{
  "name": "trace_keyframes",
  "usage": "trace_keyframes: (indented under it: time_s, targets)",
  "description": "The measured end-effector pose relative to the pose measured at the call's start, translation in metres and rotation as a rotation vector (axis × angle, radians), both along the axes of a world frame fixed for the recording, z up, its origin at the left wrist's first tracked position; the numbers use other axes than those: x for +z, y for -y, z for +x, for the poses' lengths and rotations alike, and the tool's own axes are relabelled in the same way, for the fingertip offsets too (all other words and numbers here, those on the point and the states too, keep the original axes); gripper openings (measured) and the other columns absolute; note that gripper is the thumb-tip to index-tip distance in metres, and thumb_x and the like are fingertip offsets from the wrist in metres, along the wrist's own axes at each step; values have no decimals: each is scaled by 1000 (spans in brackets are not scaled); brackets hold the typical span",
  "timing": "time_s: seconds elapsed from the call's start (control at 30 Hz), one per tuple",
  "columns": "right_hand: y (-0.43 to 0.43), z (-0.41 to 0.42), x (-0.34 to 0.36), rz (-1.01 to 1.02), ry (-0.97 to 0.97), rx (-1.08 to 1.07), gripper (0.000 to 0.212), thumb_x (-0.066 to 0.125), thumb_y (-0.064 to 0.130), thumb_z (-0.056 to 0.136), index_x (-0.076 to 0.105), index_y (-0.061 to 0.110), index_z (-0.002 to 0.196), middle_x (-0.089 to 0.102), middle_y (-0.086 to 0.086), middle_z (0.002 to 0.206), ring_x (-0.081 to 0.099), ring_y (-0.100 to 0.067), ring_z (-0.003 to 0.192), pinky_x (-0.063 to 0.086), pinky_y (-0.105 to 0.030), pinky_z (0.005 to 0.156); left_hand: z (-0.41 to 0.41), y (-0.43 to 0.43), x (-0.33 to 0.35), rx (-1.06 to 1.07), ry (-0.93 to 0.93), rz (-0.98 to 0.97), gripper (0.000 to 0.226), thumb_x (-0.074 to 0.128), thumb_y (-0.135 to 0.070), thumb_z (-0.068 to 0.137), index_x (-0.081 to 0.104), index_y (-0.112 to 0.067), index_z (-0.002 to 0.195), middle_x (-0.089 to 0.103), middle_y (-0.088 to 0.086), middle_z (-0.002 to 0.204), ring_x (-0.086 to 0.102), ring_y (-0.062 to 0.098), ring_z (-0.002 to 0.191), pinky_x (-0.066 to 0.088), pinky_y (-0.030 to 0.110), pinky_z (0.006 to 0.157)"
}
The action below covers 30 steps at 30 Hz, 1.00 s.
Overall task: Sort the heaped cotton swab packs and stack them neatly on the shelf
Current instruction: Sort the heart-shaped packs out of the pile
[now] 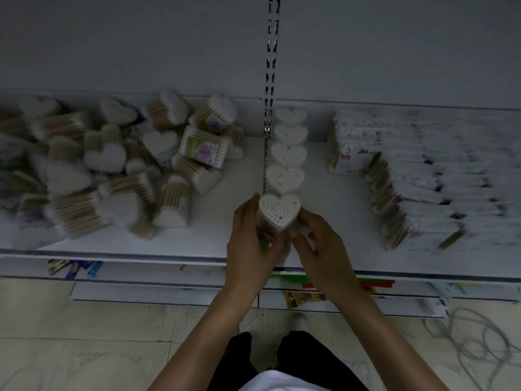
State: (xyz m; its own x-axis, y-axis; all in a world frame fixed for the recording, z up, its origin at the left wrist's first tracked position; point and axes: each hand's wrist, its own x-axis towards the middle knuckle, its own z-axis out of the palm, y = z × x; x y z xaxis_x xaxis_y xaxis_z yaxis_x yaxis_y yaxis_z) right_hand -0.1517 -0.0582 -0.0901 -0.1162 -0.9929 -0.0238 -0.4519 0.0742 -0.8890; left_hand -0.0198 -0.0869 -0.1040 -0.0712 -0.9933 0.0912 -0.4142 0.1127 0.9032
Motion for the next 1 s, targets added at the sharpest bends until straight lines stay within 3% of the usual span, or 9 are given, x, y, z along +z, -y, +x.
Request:
trace_keyframes:
  time_s: [0.07, 0.17, 0.27, 0.37, 0.47, 0.67, 0.8, 0.9, 1.0]
  targets:
    - [-1, -1, -2, -30, 14, -17, 44, 53, 13, 96, 38, 31, 134, 43, 30, 122, 44, 18, 108, 30, 1, 93, -1, 4, 1, -33, 37, 1, 80, 79, -27, 79, 36, -15, 145, 45, 2, 143, 50, 4, 116, 39, 1, 89]
    - [-1, -3, -4, -47, 24, -19, 47, 52, 14, 97, 37, 30, 139, 40, 34, 126, 45, 10, 115, 35, -5, 98, -2, 7, 2, -60, 58, -6, 79, 77, -26, 81, 33, -15, 146, 42, 3, 147, 40, -1, 125, 30, -1, 96]
    - [1, -7, -4, -67, 36, -29, 44, 52, 17, 97, 40, 30, 137, 48, 27, 123, 49, 8, 112, 40, -8, 94, -5, 8, 2, -83, 28, 13, 76, 74, -31, 82, 35, -19, 146, 48, 1, 144, 51, 11, 123, 40, 13, 99]
    - [3, -12, -3, -94, 17, -37, 44, 54, 12, 96, 43, 26, 135, 53, 13, 123, 52, 4, 109, 41, -11, 94, -10, 8, 3, -75, 10, 47, 76, 74, -43, 79, 42, -18, 143, 54, -1, 137, 53, 11, 121, 42, 21, 101]
    - [3, -16, -2, -91, 17, -10, 45, 54, 11, 96, 40, 26, 136, 51, 15, 124, 50, 0, 113, 37, -8, 98, -16, 5, 8, -53, 22, 57, 83, 62, -63, 71, 46, -20, 140, 57, -4, 132, 54, 5, 116, 41, 12, 95]
    - [3, -21, -2, -52, 52, 20, 47, 50, 14, 98, 37, 22, 142, 51, 8, 133, 49, -4, 121, 38, -16, 103, -21, 3, 8, -21, 62, 46, 79, 64, -58, 73, 48, -17, 138, 57, 0, 129, 56, 9, 111, 43, 15, 90]
    - [1, -27, -1, 2, 55, 13, 58, 52, 15, 96, 28, 16, 149, 40, 5, 147, 41, -4, 131, 33, -19, 109, -20, 4, 9, -3, 28, 90, 97, 80, -51, 66, 34, -19, 146, 44, -13, 133, 42, -9, 113, 31, -4, 87]
    - [-7, -31, 10, -110, 41, -127, 52, 52, 6, 94, 38, 18, 143, 43, 10, 140, 42, -1, 125, 33, -10, 105, -17, 2, 13, 11, 36, 147, 116, 87, -40, 60, 18, -24, 152, 41, -12, 143, 55, -16, 89, 44, 4, 75]
    - [-13, -26, 28, -284, 2, -117, 47, 49, 14, 93, 40, 22, 138, 41, 17, 139, 41, 1, 128, 32, -14, 106, -11, -9, 18, 58, 23, 120, 114, 81, -47, 59, 18, -25, 151, 41, -17, 137, 59, -3, 77, 50, 12, 65]
